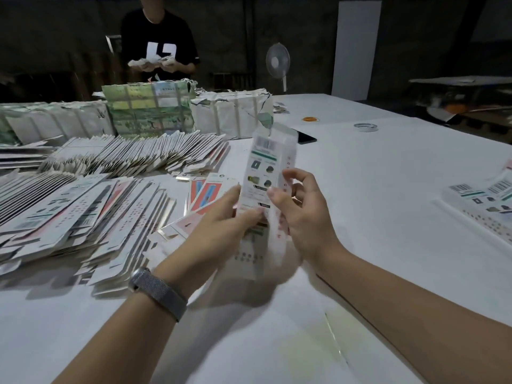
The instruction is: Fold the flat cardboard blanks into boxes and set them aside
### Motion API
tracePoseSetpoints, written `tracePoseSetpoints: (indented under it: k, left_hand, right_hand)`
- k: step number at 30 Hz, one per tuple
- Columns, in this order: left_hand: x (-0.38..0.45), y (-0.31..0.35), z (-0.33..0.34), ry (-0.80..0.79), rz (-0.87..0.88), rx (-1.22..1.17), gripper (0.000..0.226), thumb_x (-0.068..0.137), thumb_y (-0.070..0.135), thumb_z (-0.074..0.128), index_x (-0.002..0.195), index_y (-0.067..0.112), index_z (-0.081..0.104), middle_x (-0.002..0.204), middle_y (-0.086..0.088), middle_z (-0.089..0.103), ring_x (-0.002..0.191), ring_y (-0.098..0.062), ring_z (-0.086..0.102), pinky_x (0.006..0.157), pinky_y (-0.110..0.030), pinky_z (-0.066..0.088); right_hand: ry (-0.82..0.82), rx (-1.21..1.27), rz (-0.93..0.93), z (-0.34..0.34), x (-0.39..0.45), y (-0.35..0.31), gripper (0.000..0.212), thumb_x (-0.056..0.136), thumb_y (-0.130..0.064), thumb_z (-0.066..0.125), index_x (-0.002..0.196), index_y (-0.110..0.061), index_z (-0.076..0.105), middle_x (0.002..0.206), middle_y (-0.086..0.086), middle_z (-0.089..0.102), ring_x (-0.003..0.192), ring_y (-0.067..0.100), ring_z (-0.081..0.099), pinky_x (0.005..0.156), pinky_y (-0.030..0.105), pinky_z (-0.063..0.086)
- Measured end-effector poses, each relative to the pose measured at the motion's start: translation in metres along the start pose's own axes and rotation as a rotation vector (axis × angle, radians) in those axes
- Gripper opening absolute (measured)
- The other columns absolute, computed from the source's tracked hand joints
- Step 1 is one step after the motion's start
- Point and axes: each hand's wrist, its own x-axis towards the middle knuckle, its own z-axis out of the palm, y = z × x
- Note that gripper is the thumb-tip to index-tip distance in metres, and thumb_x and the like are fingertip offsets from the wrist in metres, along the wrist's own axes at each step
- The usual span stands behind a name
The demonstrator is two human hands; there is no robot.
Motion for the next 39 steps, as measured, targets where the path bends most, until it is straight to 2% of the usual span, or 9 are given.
tracePoseSetpoints:
  k: [2, 4, 6, 11, 16, 21, 24, 29, 39]
  left_hand:
    - [0.001, -0.005, 0.003, 0.009, -0.012, -0.023, 0.029, 0.106, 0.017, 0.049, 0.117, 0.035, 0.068, 0.114, 0.004, 0.076, 0.102, -0.017, 0.074, 0.079, -0.032, 0.06]
    - [0.002, -0.006, 0.003, 0.058, -0.07, -0.077, 0.03, 0.108, 0.036, 0.042, 0.112, 0.042, 0.071, 0.113, 0.002, 0.076, 0.103, -0.02, 0.074, 0.087, -0.044, 0.06]
    - [0.003, -0.007, 0.001, 0.096, -0.116, -0.138, 0.035, 0.109, 0.043, 0.037, 0.12, 0.035, 0.069, 0.114, -0.004, 0.076, 0.105, -0.028, 0.074, 0.094, -0.054, 0.057]
    - [0.002, -0.005, -0.001, 0.063, -0.114, -0.244, 0.038, 0.109, 0.04, 0.036, 0.132, 0.023, 0.063, 0.119, -0.011, 0.074, 0.107, -0.033, 0.072, 0.086, -0.045, 0.062]
    - [0.001, -0.004, 0.004, 0.044, -0.085, -0.222, 0.035, 0.11, 0.033, 0.038, 0.138, 0.027, 0.058, 0.128, -0.007, 0.07, 0.118, -0.032, 0.067, 0.102, -0.058, 0.052]
    - [0.0, -0.003, 0.002, -0.016, -0.05, -0.264, 0.036, 0.106, 0.036, 0.044, 0.141, 0.032, 0.053, 0.129, -0.006, 0.07, 0.118, -0.03, 0.068, 0.093, -0.047, 0.059]
    - [0.0, -0.003, 0.0, -0.071, -0.045, -0.294, 0.046, 0.099, 0.039, 0.049, 0.145, 0.036, 0.047, 0.13, -0.005, 0.069, 0.117, -0.027, 0.068, 0.087, -0.04, 0.06]
    - [-0.002, -0.006, -0.001, -0.108, -0.047, -0.273, 0.05, 0.097, 0.044, 0.058, 0.145, 0.04, 0.045, 0.13, -0.003, 0.069, 0.114, -0.026, 0.07, 0.082, -0.038, 0.059]
    - [-0.002, -0.011, -0.01, -0.152, -0.081, -0.47, 0.062, 0.078, 0.033, 0.078, 0.137, 0.039, 0.058, 0.124, -0.01, 0.071, 0.096, -0.024, 0.073, 0.073, -0.038, 0.061]
  right_hand:
    - [0.012, 0.001, 0.013, -0.002, 0.0, 0.001, 0.032, 0.093, -0.022, 0.069, 0.115, -0.037, 0.051, 0.104, 0.0, 0.07, 0.078, 0.013, 0.072, 0.061, 0.027, 0.057]
    - [0.004, -0.024, 0.012, -0.003, 0.001, 0.001, 0.039, 0.095, -0.021, 0.066, 0.123, -0.039, 0.046, 0.109, 0.004, 0.069, 0.083, 0.013, 0.073, 0.065, 0.029, 0.059]
    - [-0.032, -0.05, 0.029, -0.003, 0.0, 0.001, 0.045, 0.096, -0.024, 0.066, 0.13, -0.042, 0.041, 0.111, 0.0, 0.069, 0.088, 0.012, 0.074, 0.067, 0.031, 0.061]
    - [-0.111, -0.076, 0.076, -0.003, -0.005, 0.004, 0.059, 0.095, -0.026, 0.066, 0.141, -0.046, 0.033, 0.11, -0.004, 0.069, 0.091, 0.009, 0.073, 0.068, 0.029, 0.06]
    - [-0.176, -0.066, 0.066, -0.002, -0.006, 0.001, 0.042, 0.096, -0.026, 0.063, 0.134, -0.039, 0.048, 0.113, -0.007, 0.072, 0.099, 0.017, 0.073, 0.08, 0.042, 0.062]
    - [-0.213, -0.013, 0.086, 0.0, -0.009, 0.001, 0.036, 0.099, -0.025, 0.061, 0.131, -0.037, 0.051, 0.114, -0.004, 0.072, 0.102, 0.019, 0.072, 0.084, 0.045, 0.061]
    - [-0.239, -0.024, 0.068, 0.001, -0.009, 0.002, 0.039, 0.094, -0.036, 0.061, 0.131, -0.04, 0.051, 0.113, -0.005, 0.071, 0.103, 0.018, 0.071, 0.083, 0.041, 0.062]
    - [-0.275, -0.028, 0.081, -0.001, -0.009, 0.005, 0.043, 0.09, -0.041, 0.054, 0.133, -0.034, 0.05, 0.12, -0.001, 0.069, 0.108, 0.023, 0.069, 0.093, 0.051, 0.057]
    - [-0.321, 0.019, 0.091, -0.001, -0.006, 0.006, 0.047, 0.094, -0.034, 0.056, 0.14, -0.03, 0.047, 0.125, 0.006, 0.068, 0.112, 0.03, 0.068, 0.096, 0.056, 0.054]
